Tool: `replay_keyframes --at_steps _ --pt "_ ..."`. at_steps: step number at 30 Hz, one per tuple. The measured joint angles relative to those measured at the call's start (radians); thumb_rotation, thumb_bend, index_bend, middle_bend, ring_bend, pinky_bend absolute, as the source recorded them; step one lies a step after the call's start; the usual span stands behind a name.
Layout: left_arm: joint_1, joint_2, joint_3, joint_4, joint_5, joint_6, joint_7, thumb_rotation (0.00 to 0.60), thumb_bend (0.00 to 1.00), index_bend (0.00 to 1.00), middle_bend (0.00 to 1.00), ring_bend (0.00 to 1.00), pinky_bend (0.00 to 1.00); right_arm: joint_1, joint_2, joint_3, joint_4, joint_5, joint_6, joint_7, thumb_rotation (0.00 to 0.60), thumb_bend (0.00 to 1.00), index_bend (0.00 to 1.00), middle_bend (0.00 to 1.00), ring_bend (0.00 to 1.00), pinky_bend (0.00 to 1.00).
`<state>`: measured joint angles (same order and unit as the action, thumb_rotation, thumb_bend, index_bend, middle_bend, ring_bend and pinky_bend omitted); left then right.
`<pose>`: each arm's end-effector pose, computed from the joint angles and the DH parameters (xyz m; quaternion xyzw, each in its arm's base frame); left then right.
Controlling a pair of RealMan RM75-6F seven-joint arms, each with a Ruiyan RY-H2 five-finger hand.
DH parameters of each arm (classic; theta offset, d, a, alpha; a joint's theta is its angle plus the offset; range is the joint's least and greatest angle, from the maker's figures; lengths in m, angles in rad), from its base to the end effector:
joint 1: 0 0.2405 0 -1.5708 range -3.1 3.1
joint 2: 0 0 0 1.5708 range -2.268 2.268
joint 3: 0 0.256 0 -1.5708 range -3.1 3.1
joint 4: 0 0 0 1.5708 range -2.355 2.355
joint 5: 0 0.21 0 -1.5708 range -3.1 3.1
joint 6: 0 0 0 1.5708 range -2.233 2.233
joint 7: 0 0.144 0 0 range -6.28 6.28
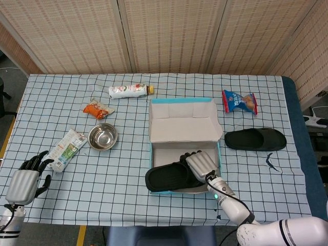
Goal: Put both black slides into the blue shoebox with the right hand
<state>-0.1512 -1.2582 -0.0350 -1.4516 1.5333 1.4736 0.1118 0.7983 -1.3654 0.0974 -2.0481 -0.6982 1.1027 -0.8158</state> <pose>-0.3140 0.2005 0.1230 -0.6425 -0.3269 -0.3669 0.5879 -0.1092 -0.2702 0.0106 0.7869 -0.4011 0.2581 0.3915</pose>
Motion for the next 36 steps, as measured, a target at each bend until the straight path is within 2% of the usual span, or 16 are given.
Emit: replay_keyframes --at_steps 5,13,16,18,21,24,29,36 --pt "-0.001 0.000 0.001 -0.004 -0.001 -0.003 0.005 0.600 0.50 0.27 0.10 0.17 0.28 0.013 -0.012 -0.019 0.010 0.031 0.040 -0.035 0.600 0.00 0.57 0.59 0.42 0.34" --pt "-0.002 -0.001 0.003 -0.004 -0.003 -0.008 0.013 0.600 0.50 0.27 0.10 0.17 0.28 0.034 -0.033 -0.053 0.053 0.095 0.034 -0.057 0.600 0.00 0.57 0.59 0.42 0.34" --pt "-0.002 -0.001 0.001 -0.004 -0.006 -0.010 0.010 0.600 0.50 0.27 0.10 0.17 0.28 0.037 -0.044 -0.056 0.071 0.101 0.026 -0.045 0.600 0.00 0.50 0.59 0.39 0.34" --pt "-0.003 -0.001 0.003 -0.004 -0.004 -0.012 0.010 0.600 0.50 0.27 0.10 0.17 0.28 0.035 -0.048 -0.057 0.078 0.093 0.014 -0.021 0.600 0.00 0.43 0.53 0.28 0.32" --pt "-0.004 -0.001 0.004 -0.003 -0.004 -0.014 0.013 0.600 0.50 0.28 0.10 0.17 0.28 0.027 -0.046 -0.056 0.086 0.057 -0.007 0.032 0.600 0.00 0.30 0.37 0.11 0.22" --pt "-0.004 0.000 0.004 -0.004 -0.003 -0.013 0.012 0.600 0.50 0.28 0.10 0.17 0.28 0.015 -0.039 -0.055 0.093 -0.005 -0.023 0.092 0.600 0.00 0.16 0.22 0.01 0.12" --pt "-0.004 -0.001 0.002 -0.004 -0.007 -0.014 0.011 0.600 0.50 0.28 0.10 0.17 0.28 -0.005 0.000 -0.047 0.090 -0.073 -0.059 0.191 0.600 0.00 0.01 0.08 0.00 0.09" --pt "-0.005 -0.002 0.003 -0.004 -0.007 -0.016 0.013 0.600 0.50 0.28 0.10 0.17 0.28 -0.020 0.100 -0.030 0.055 -0.118 -0.126 0.311 0.600 0.00 0.00 0.03 0.00 0.08"
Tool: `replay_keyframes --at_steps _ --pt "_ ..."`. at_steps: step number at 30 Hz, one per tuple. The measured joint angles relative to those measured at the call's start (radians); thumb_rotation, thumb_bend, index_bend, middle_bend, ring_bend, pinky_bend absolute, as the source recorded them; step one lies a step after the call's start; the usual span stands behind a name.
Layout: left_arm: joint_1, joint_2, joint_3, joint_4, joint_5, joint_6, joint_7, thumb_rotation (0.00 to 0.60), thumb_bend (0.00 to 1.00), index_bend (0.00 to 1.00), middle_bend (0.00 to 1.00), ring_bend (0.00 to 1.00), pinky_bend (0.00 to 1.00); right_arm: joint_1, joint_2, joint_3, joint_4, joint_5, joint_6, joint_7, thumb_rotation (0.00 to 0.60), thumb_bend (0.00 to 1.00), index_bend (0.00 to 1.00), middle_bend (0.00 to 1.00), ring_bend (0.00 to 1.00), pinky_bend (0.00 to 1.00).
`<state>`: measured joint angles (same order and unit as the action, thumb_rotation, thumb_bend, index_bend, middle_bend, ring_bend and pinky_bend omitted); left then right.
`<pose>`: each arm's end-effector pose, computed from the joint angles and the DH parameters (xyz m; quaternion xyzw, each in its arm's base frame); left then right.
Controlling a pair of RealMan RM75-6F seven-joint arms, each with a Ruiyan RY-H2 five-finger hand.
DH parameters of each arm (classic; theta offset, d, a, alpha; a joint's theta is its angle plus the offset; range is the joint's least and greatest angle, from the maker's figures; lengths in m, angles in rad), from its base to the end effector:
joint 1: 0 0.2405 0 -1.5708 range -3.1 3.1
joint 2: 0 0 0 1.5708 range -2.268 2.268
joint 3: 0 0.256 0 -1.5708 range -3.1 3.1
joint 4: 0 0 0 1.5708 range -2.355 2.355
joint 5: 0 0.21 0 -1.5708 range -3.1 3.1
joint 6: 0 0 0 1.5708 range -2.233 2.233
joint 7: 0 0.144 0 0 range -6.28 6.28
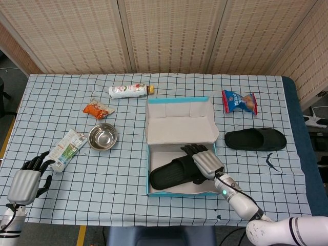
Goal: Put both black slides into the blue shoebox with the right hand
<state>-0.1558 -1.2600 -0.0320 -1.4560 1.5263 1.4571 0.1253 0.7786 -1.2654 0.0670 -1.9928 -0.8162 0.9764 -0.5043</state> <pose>-0.3141 0.2012 0.1197 -0.6470 -0.3299 -0.3592 0.5862 -0.1312 -0.2793 0.0255 0.7614 -0.4596 0.2879 0.3551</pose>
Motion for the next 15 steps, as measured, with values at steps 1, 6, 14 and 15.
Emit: replay_keyframes --at_steps 1,6,14,15 --pt "0.000 0.000 0.000 0.000 0.000 0.000 0.001 0.600 0.50 0.28 0.10 0.17 0.28 -0.002 0.014 0.003 -0.005 -0.007 -0.004 0.014 0.600 0.00 0.00 0.03 0.00 0.08" --pt "0.000 0.002 0.001 -0.002 -0.001 -0.001 -0.002 0.600 0.50 0.28 0.10 0.17 0.28 -0.031 0.107 0.021 -0.028 -0.049 0.021 0.066 0.600 0.00 0.00 0.03 0.00 0.07" --pt "0.000 0.000 0.000 -0.005 -0.002 -0.002 0.005 0.600 0.50 0.28 0.10 0.17 0.28 -0.132 0.212 -0.011 0.023 -0.117 0.162 0.059 0.600 0.00 0.00 0.03 0.00 0.07" --pt "0.000 0.000 0.001 -0.004 -0.001 -0.001 0.009 0.600 0.50 0.28 0.10 0.17 0.28 -0.141 0.216 -0.021 0.048 -0.121 0.161 0.059 0.600 0.00 0.00 0.03 0.00 0.07"
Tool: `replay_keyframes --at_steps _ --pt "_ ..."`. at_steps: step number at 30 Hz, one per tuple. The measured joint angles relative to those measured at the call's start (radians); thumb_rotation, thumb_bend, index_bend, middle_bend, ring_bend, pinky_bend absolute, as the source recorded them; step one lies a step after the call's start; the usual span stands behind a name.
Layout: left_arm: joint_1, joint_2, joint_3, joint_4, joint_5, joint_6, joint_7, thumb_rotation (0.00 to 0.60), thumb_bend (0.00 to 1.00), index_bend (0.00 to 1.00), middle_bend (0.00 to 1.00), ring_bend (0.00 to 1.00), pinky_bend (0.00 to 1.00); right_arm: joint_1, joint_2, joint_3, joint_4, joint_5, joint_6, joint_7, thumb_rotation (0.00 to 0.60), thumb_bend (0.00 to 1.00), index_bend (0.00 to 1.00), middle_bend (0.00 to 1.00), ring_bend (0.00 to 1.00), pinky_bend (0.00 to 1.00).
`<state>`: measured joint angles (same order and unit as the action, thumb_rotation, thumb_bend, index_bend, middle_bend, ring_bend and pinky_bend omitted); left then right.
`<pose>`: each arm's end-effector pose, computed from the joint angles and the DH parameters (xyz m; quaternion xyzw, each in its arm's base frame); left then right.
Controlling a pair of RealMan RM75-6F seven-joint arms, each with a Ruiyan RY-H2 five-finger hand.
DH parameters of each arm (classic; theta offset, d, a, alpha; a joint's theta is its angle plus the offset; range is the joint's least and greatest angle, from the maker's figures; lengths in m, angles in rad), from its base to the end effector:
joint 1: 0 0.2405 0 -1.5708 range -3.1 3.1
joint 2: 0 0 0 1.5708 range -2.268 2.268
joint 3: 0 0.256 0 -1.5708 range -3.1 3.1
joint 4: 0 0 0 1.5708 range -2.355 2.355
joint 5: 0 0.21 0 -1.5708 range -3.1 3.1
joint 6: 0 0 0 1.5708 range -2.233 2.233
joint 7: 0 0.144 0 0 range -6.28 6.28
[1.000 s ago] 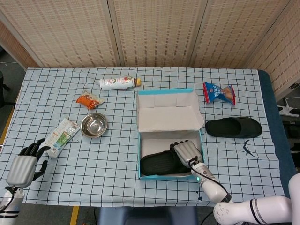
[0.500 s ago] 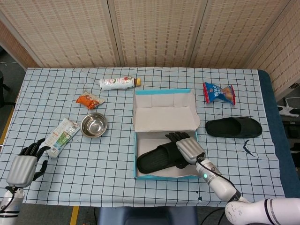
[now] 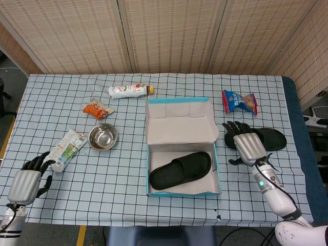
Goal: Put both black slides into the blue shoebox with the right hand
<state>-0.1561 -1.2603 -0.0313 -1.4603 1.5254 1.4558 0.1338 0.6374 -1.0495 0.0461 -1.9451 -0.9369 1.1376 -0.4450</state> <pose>-0.3134 0.2010 0.1190 -0.6481 -0.3292 -0.3574 0.5865 -0.1994 -0.2946 0.1163 0.7017 -0.4013 0.2857 0.5148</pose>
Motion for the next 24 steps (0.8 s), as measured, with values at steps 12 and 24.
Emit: replay_keyframes --at_steps 12,24 --pt "-0.002 -0.004 -0.001 0.002 -0.009 -0.010 0.010 0.600 0.50 0.28 0.10 0.17 0.28 -0.022 -0.068 -0.027 0.355 0.070 -0.201 0.077 0.600 0.00 0.00 0.03 0.00 0.07" --pt "-0.004 -0.004 0.001 0.001 -0.012 -0.017 0.012 0.600 0.50 0.28 0.10 0.17 0.28 0.011 -0.234 0.007 0.681 0.165 -0.370 0.145 0.600 0.00 0.00 0.03 0.00 0.07"
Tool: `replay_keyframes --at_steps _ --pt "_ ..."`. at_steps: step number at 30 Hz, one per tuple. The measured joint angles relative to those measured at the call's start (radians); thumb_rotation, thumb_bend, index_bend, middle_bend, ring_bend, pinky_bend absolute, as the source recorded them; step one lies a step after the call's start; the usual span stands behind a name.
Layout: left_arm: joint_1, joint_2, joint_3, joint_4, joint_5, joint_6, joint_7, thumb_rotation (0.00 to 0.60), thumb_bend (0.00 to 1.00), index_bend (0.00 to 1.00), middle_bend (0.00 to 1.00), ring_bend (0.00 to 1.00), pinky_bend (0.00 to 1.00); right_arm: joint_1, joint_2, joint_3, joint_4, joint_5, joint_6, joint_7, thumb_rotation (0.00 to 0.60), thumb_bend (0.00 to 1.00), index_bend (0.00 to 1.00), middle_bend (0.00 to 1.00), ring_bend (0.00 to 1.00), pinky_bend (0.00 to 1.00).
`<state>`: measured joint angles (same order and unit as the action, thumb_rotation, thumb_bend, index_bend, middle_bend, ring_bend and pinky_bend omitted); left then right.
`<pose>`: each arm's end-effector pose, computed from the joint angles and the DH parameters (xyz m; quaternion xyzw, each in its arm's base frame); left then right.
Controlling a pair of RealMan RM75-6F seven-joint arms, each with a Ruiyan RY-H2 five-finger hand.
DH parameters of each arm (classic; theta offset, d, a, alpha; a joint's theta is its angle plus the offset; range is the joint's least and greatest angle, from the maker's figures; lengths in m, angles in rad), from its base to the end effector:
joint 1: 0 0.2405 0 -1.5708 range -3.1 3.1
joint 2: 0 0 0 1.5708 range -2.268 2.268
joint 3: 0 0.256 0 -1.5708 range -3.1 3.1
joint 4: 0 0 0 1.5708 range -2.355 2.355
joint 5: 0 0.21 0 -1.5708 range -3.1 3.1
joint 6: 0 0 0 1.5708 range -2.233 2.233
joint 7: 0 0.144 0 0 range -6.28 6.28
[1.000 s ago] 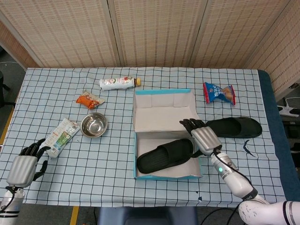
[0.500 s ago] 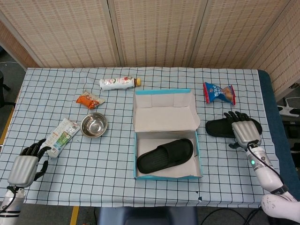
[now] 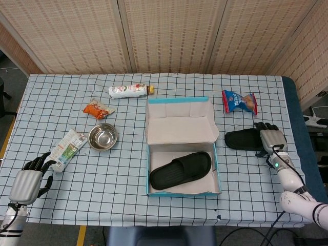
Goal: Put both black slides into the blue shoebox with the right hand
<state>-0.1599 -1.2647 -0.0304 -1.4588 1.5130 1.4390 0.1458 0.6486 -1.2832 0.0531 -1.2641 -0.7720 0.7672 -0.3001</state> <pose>-0.3151 0.2021 0.1160 -0.6506 -0.3328 -0.3484 0.5870 -0.3310 -0.3567 0.0973 0.6522 -0.4700 0.1570 0.5736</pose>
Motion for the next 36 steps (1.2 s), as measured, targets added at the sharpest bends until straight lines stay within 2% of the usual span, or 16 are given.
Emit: replay_keyframes --at_steps 9,13,16,19,20,24,27,32,36 --pt "-0.004 -0.005 0.002 0.004 -0.007 -0.013 0.011 0.600 0.50 0.28 0.10 0.17 0.28 0.027 -0.132 0.018 0.231 -0.004 -0.091 0.025 0.600 0.00 0.00 0.03 0.00 0.11" --pt "-0.004 -0.005 0.001 0.004 -0.007 -0.012 0.010 0.600 0.50 0.28 0.10 0.17 0.28 0.034 -0.185 0.023 0.309 -0.021 -0.113 0.031 0.600 0.00 0.04 0.08 0.00 0.13" --pt "-0.003 -0.004 0.002 0.004 -0.009 -0.013 0.010 0.600 0.50 0.28 0.10 0.17 0.28 0.034 -0.218 0.026 0.361 -0.035 -0.123 0.037 0.600 0.00 0.12 0.18 0.01 0.19" --pt "-0.003 -0.003 0.001 0.002 -0.009 -0.014 0.007 0.600 0.50 0.28 0.10 0.17 0.28 0.030 -0.250 0.031 0.412 -0.052 -0.125 0.046 0.600 0.00 0.26 0.30 0.12 0.26" --pt "-0.003 -0.003 0.001 0.003 -0.009 -0.013 0.007 0.600 0.50 0.28 0.10 0.17 0.28 0.029 -0.254 0.032 0.418 -0.055 -0.125 0.047 0.600 0.00 0.29 0.32 0.14 0.28" --pt "-0.003 -0.003 0.003 0.004 -0.009 -0.014 0.010 0.600 0.50 0.28 0.10 0.17 0.28 0.025 -0.264 0.036 0.429 -0.065 -0.125 0.053 0.600 0.00 0.54 0.51 0.35 0.42" --pt "-0.004 -0.004 0.004 0.004 -0.009 -0.016 0.011 0.600 0.50 0.28 0.10 0.17 0.28 0.016 -0.266 0.043 0.456 -0.078 -0.100 0.054 0.600 0.00 0.63 0.59 0.43 0.49" --pt "-0.004 -0.005 0.004 0.002 -0.008 -0.016 0.014 0.600 0.50 0.28 0.10 0.18 0.28 -0.003 -0.246 0.063 0.407 -0.088 -0.004 0.030 0.600 0.00 0.65 0.63 0.47 0.51" --pt "-0.005 -0.005 0.005 0.000 -0.008 -0.018 0.015 0.600 0.50 0.28 0.10 0.18 0.28 -0.023 -0.192 0.082 0.260 -0.077 0.109 -0.050 0.600 0.00 0.66 0.64 0.48 0.52"
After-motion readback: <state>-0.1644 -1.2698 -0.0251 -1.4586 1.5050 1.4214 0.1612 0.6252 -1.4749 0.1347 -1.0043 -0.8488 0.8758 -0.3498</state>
